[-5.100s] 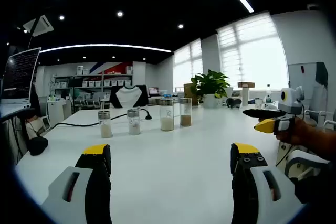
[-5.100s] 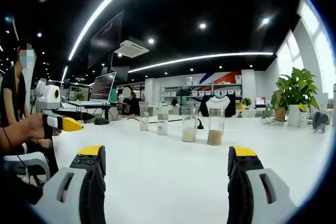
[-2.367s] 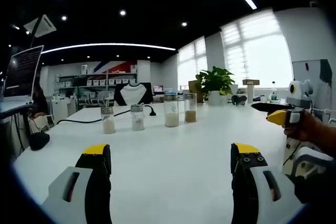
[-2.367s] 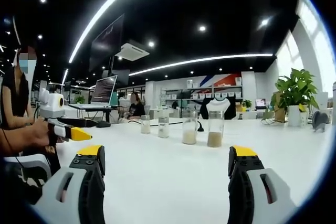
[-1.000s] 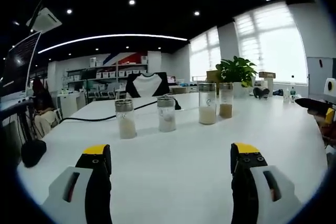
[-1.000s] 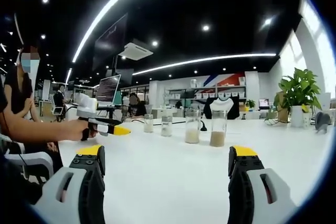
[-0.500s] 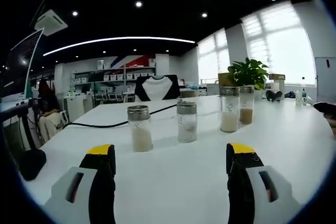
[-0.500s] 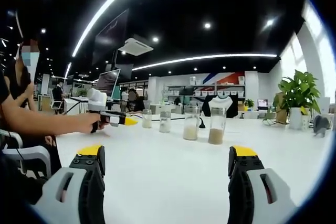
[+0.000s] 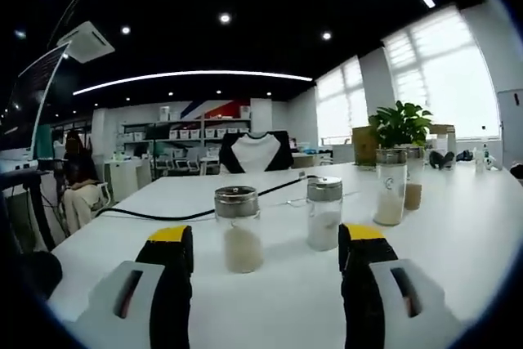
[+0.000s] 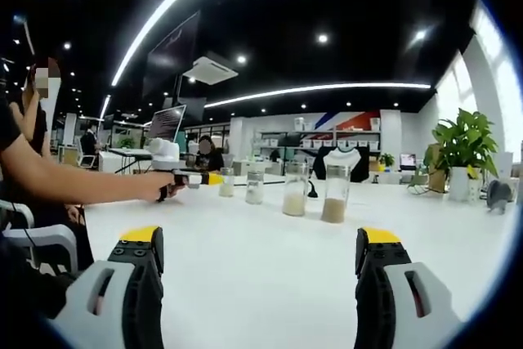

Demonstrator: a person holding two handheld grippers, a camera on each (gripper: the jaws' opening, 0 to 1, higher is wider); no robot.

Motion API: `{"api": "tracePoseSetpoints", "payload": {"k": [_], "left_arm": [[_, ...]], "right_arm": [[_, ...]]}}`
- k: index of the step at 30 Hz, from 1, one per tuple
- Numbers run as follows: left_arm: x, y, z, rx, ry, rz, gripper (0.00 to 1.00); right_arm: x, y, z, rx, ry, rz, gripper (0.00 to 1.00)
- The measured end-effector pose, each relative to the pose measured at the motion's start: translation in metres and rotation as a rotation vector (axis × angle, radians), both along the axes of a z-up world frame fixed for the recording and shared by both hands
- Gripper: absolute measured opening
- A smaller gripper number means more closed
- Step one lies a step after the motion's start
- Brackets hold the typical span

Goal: Rotate the seasoning bottle until the label or dispensing opening points toward the visible target arrow and the bottle remains upright within the marked orientation range

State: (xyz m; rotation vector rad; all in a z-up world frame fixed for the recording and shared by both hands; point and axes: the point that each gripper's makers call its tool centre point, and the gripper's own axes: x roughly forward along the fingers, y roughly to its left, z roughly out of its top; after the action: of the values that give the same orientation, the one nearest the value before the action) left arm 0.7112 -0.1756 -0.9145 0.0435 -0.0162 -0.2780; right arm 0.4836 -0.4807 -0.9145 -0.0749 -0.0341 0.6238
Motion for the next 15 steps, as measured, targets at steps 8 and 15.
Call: {"api": "tracePoseSetpoints", "payload": {"k": [8,15], "left_arm": [[0.024,0.009,-0.003,-0.052,0.01,0.015,0.64],[0.042,0.014,-0.009,0.006,0.035,0.024,0.55]], "right_arm": [[0.0,0.0,-0.002,-0.007,0.003,0.001,0.98],[0.0,0.001,-0.004,-0.038,0.004,0.006,0.98]]}}
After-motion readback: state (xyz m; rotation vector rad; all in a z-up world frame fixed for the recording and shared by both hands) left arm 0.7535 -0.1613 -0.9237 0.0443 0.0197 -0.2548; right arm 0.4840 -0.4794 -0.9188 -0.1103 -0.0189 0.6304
